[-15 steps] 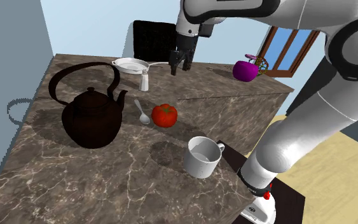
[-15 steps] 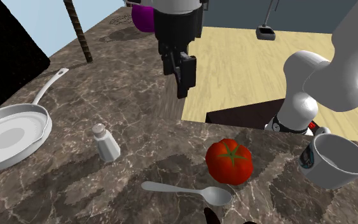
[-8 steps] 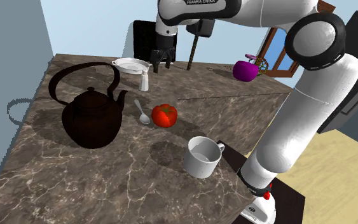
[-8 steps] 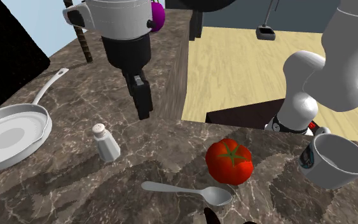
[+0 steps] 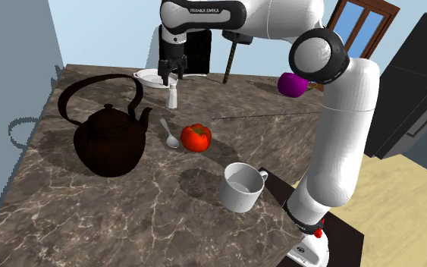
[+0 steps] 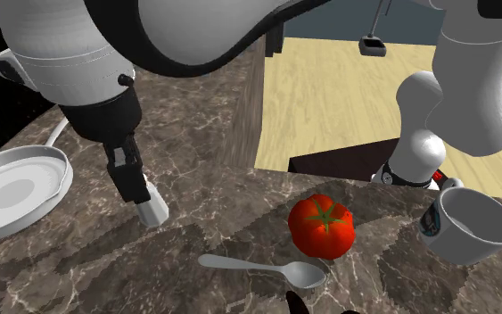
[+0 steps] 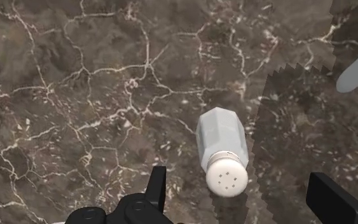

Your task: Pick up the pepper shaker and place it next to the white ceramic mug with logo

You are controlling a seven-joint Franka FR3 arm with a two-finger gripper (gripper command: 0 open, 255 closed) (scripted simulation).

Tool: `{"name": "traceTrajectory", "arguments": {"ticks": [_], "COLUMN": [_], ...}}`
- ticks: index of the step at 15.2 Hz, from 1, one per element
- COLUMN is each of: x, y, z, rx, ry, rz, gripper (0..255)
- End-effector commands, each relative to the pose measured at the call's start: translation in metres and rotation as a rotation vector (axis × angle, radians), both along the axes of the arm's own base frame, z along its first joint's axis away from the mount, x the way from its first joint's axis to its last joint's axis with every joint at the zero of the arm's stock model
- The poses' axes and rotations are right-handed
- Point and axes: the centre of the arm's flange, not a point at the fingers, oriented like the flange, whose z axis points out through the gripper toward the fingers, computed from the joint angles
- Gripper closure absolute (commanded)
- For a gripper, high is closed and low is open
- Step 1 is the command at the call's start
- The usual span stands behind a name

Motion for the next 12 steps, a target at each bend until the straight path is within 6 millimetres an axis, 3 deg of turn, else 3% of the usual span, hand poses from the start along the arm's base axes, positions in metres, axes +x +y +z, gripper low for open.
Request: {"name": "traceTrajectory", "arguments": {"ticks": [1, 7, 12], "x": [0.007, 0.008, 0.008], "y": [0.002, -0.002, -0.002], "z": [-0.007, -0.042, -0.042], "rx": [-0.003, -0.003, -0.003], "ry": [-0.002, -0.002, -0.002], "rz": [0.002, 0.002, 0.002], "gripper": [0, 0, 0]}}
